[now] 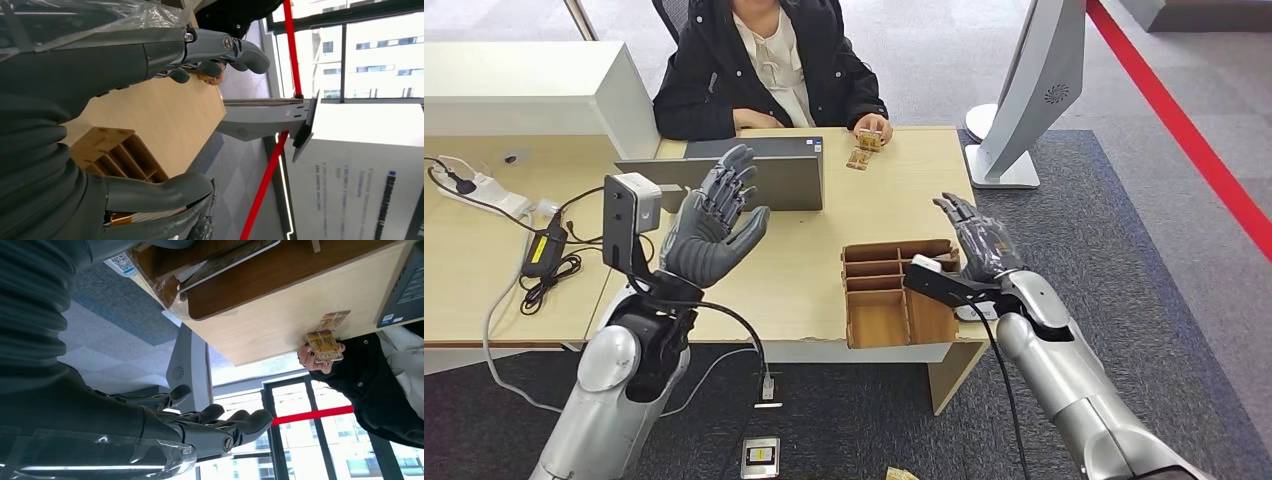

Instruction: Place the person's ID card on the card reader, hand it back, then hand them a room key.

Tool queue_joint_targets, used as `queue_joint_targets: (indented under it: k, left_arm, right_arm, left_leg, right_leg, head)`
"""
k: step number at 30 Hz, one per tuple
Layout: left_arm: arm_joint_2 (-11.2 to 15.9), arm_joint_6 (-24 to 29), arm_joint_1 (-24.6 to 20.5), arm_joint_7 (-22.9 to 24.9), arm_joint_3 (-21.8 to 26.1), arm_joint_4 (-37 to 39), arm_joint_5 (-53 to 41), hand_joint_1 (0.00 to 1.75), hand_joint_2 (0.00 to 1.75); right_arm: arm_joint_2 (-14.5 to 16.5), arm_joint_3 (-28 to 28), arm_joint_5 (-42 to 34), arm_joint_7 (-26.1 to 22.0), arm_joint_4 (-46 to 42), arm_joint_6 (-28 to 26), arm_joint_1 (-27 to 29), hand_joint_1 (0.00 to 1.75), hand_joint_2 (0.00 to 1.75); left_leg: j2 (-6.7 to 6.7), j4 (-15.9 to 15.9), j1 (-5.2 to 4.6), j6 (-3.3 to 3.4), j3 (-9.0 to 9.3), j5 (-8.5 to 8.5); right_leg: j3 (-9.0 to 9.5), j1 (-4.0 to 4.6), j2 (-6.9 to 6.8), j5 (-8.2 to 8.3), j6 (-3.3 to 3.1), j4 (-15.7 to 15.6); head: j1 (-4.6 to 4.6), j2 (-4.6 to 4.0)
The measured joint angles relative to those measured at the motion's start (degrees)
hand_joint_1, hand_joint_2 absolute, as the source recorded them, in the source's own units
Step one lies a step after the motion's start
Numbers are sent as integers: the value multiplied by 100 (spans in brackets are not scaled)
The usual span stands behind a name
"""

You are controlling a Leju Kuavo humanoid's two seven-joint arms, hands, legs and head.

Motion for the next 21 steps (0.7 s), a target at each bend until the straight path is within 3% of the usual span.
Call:
queue_joint_targets:
  k: [21]
  left_arm:
    - [17,-100,73,33,21,-95,-7,0,175]
  right_arm:
    - [-3,6,-1,-4,-3,116,65,0,175]
  left_leg:
    - [0,0,0,0,0,0]
  right_leg:
    - [0,0,0,0,0,0]
  head:
    - [0,0]
